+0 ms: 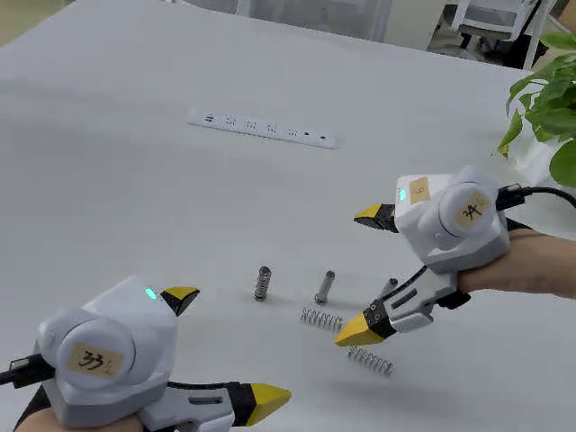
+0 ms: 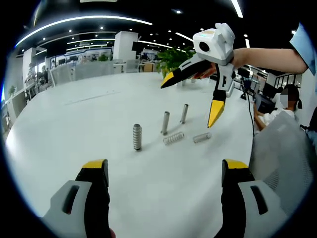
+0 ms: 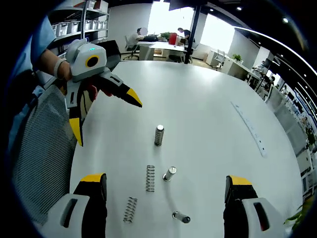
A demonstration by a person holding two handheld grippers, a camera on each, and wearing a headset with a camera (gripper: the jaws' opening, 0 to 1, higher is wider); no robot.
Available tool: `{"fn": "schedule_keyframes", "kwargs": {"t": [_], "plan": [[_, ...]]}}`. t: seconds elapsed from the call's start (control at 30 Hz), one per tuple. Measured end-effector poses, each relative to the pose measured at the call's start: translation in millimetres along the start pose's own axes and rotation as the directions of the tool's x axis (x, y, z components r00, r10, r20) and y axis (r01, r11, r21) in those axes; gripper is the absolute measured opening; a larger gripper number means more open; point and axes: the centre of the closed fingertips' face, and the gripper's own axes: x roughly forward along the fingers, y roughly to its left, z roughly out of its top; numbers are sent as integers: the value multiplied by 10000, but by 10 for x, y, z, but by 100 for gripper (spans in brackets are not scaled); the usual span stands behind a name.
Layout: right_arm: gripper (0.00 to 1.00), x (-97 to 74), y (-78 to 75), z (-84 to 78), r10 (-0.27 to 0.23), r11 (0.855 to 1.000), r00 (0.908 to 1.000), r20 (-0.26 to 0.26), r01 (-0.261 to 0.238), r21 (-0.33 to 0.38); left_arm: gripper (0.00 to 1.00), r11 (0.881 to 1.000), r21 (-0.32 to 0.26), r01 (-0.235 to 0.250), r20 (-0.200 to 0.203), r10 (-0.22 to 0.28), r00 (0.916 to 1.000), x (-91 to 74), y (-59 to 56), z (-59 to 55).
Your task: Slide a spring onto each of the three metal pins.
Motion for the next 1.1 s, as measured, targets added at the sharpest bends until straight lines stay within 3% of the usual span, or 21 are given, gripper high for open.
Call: {"fn": "schedule_keyframes", "kwargs": {"t": [0.3,0.6,0.87,1.1], "plan": [[99,-263,52,-324,-714,9897,9969,320,668,1263,94,9993,298,205,-13,-205,9998,38,-14,68],[99,-488,156,-542,-1332,9743,9900,474,1220,1894,93,9982,471,364,-69,-362,9993,73,-32,86],[99,-618,220,-742,-1867,9503,9809,553,1660,2636,93,9970,608,475,-128,-468,9988,96,-48,95],[99,-682,295,-819,-2174,9334,9741,627,1887,3052,93,9956,754,561,-218,-546,9983,92,-43,92]]}}
